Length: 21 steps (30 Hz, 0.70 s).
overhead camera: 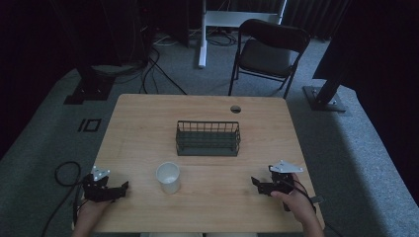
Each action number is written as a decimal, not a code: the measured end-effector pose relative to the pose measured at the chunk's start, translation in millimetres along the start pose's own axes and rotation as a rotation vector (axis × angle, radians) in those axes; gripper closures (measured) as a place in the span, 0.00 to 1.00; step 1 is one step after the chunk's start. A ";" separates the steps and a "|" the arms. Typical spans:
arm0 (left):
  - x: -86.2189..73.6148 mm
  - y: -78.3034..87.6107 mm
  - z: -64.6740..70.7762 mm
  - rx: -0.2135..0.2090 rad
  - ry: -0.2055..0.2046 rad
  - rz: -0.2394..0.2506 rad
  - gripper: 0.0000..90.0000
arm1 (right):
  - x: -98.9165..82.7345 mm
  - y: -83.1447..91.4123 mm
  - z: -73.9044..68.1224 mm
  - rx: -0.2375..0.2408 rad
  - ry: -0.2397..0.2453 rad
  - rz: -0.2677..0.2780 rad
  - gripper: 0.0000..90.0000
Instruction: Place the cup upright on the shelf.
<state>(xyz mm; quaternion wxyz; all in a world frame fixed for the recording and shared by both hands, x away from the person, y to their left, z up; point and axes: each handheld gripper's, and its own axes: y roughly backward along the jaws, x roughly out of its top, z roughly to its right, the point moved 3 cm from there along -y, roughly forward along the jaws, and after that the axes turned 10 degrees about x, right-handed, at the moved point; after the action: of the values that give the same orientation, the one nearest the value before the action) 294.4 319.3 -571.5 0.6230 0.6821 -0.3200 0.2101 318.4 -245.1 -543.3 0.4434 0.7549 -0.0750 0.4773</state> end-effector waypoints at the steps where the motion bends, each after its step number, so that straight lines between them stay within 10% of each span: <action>1: 0.0 0.0 0.0 0.000 0.000 0.000 0.01 | 1.3 -1.1 -1.2 0.004 0.004 0.000 0.14; 21: 0.0 0.0 0.0 0.000 0.000 0.000 0.01 | 18.5 -17.3 -28.6 0.098 0.069 -0.001 0.14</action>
<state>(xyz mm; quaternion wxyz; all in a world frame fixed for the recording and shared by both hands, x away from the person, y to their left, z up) 294.4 319.3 -571.5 0.6230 0.6821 -0.3200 0.2100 318.8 -207.9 -534.7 0.4083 0.7590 -0.0359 0.5059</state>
